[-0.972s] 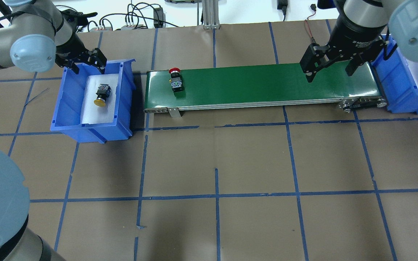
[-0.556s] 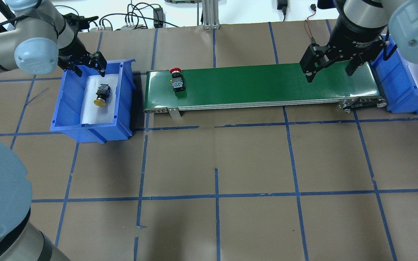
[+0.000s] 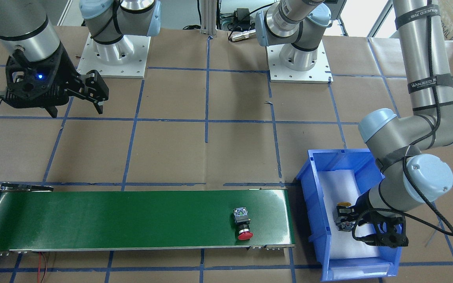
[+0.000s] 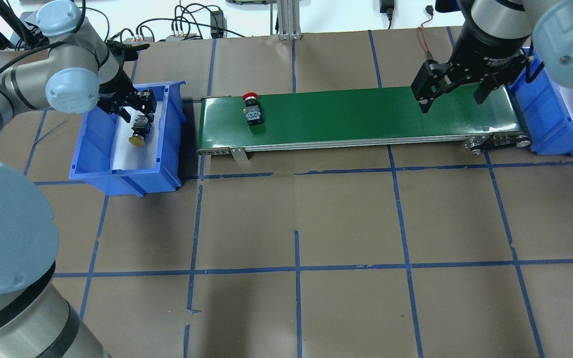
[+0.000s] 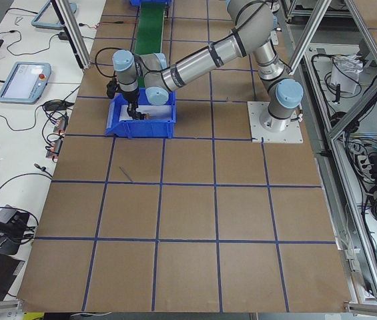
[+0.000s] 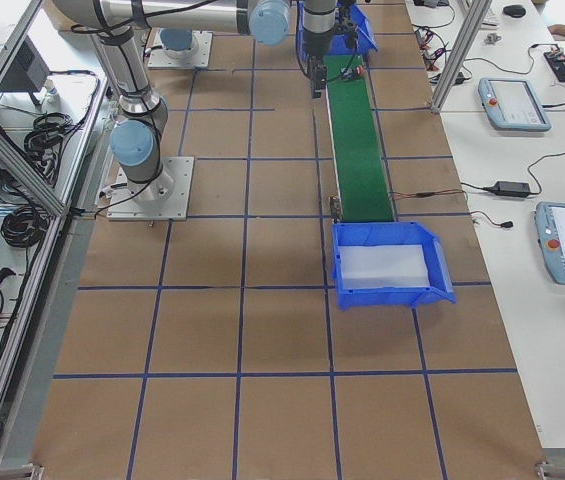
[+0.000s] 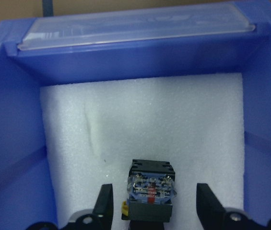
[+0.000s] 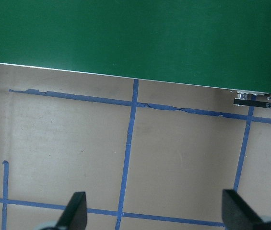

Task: Transport two buttons from left to right
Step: 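Lower the left gripper into the bin onto the second switch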

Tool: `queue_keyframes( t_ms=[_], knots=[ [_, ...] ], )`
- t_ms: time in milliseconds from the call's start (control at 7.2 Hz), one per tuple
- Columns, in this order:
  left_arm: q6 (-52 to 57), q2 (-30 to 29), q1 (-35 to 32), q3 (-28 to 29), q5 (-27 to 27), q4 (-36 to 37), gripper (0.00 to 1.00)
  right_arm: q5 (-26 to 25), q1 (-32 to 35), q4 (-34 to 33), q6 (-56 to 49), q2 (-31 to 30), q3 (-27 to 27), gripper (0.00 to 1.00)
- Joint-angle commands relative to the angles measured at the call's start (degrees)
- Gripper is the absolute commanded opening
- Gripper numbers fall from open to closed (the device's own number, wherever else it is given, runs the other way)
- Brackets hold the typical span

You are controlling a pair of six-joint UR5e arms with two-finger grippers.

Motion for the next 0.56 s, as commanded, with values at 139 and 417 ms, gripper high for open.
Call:
queue_keyframes(
  t_ms=[139,417],
  knots=[
    [0.53,-0.12,0.12,-4.78,0.0,7.27,0.67,0.07,-0.01,0.06,0.06,0.08,0.18,1.0],
    [0.35,-0.55,0.3,-3.66,0.08,7.4,0.32,0.07,0.16,-0.03,0.41,-0.01,0.09,1.0]
  ],
)
